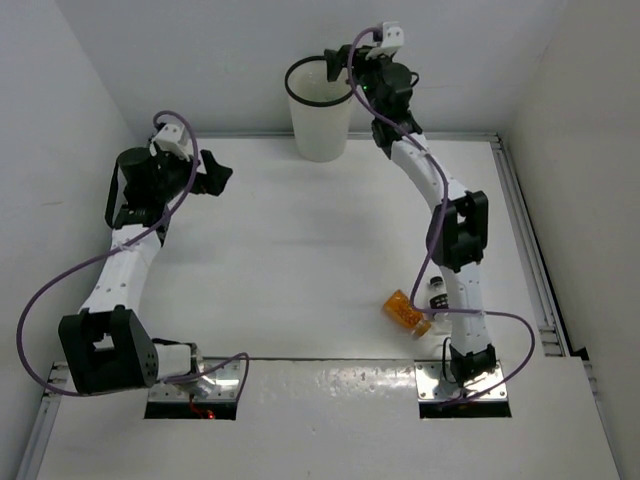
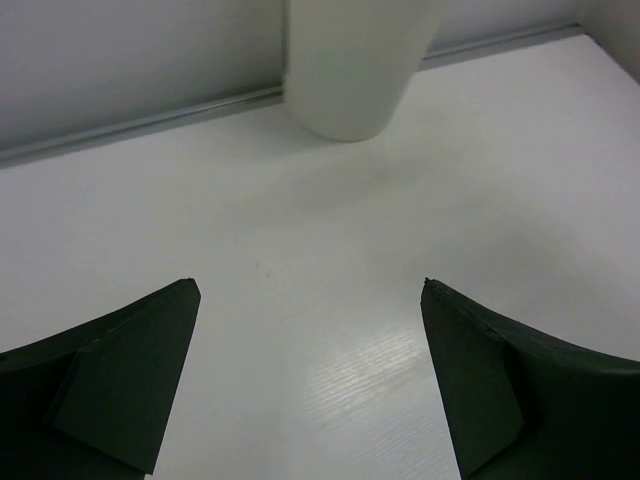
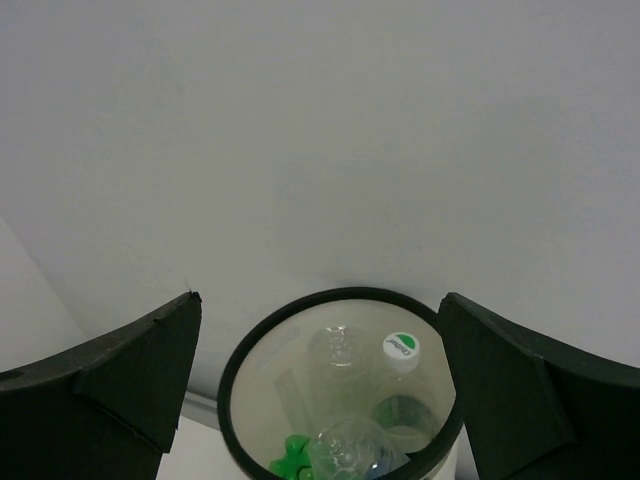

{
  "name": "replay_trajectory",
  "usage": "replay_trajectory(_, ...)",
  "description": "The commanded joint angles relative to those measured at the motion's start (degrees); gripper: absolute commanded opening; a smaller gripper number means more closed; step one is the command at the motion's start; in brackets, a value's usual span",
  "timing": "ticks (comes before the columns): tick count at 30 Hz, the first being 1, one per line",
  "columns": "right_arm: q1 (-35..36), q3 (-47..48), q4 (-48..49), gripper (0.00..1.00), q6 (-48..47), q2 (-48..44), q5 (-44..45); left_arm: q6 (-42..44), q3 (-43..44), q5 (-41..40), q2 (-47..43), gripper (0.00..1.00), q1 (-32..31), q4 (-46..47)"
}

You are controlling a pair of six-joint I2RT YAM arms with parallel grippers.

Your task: Put the plastic bottles in the bin

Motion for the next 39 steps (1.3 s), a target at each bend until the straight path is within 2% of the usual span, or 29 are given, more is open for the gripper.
replay_trajectory(1, -1.84, -1.13, -3.32, 1.00, 1.20, -14.71, -2.23, 7.99, 4.83, 10.77, -1.52, 1.00, -5.49, -1.91)
replay_trajectory(2, -3.76, -6.71, -4.84, 1.00, 1.46, -19.08, -2.42, 11.15, 5.36, 12.09, -1.52, 1.00, -8.03, -3.49)
replay_trajectory(3, -4.47, -8.68, -7.12, 1.00, 1.64, -23.91, -3.12, 18.14, 5.89, 12.11, -1.52, 1.00, -11.10, -7.68)
replay_trajectory(4, -5.52, -12.44, -9.05, 1.00, 2.34, -26.22, -3.56, 21.26, 6.51, 12.11, -1.52, 1.00, -18.35, -9.64)
replay_trajectory(5, -6.58, -14.48, -16.99, 1.00, 2.17, -28.50, -5.22, 23.72, 6.51, 11.32, -1.00, 1.00, -21.99, -11.05)
replay_trajectory(6, -9.29, -19.81, -20.20, 1.00, 1.56, -34.79, -6.97, 27.05, 6.51, 11.32, -0.99, 1.00, -25.34, -12.72)
replay_trajectory(7, -10.10, -21.43, -26.93, 1.00, -1.40, -36.51, -7.08, 27.96, 6.51, 12.19, 1.01, 1.00, -31.03, -13.26)
replay_trajectory(9, -14.48, -27.81, -40.56, 1.00, -3.44, -43.78, -7.43, 31.19, 7.29, 15.60, 3.65, 1.00, -35.89, -14.39)
replay_trajectory(11, -18.00, -31.36, -48.13, 1.00, -4.51, -48.71, -7.78, 36.64, 9.31, 19.40, 8.03, 0.98, -43.80, -18.69)
replay_trajectory(12, -21.32, -37.38, -52.19, 1.00, -4.86, -52.05, -8.13, 39.71, 10.28, 19.40, 9.63, 0.96, -46.87, -20.37)
replay_trajectory(13, -24.05, -39.27, -54.14, 1.00, -5.56, -53.65, -9.61, 47.14, 12.99, 16.62, 11.30, 0.95, -53.08, -24.65)
replay_trajectory(14, -25.21, -43.55, -58.86, 1.00, -7.48, -56.71, -10.06, 50.43, 14.49, 14.50, 14.97, 0.95, -56.19, -26.43)
replay_trajectory(15, -28.09, -47.08, -60.65, 1.00, -8.54, -59.87, -11.55, 56.99, 16.16, 12.22, 17.09, 0.95, -59.09, -29.84)
replay_trajectory(16, -28.99, -48.76, -62.40, 1.00, -9.68, -62.60, -11.74, 60.02, 19.92, 8.98, 19.29, 0.95, -63.56, -31.35)
replay_trajectory(19, -32.42, -57.63, -69.79, 1.00, -14.95, -68.41, -12.61, 66.62, 27.13, 7.36, 27.82, 0.93, -68.94, -34.17)
replay_trajectory(22, -35.58, -60.89, -77.78, 1.00, -17.16, -72.46, -13.58, 68.04, 31.81, 7.36, 35.53, 0.91, -71.42, -34.71)
replay_trajectory(26, -40.51, -62.93, -83.07, 1.00, -21.91, -75.46, -15.78, 69.89, 36.30, 5.88, 42.67, 0.88, -75.80, -34.71)
replay_trajectory(31, -45.51, -63.11, -86.67, 1.00, -25.16, -76.52, -18.06, 70.68, 36.31, 3.41, 49.10, 0.81, -77.49, -35.24)
replay_trajectory(36, -49.74, -63.02, -88.26, 1.00, -27.01, -76.17, -21.67, 71.21, 33.24, -0.37, 51.83, 0.75, -77.49, -35.76)
replay_trajectory(39, -50.27, -63.89, -88.09, 1.00, -27.45, -75.90, -22.81, 71.21, 32.00, -2.57, 52.97, 0.67, -76.44, -35.76)
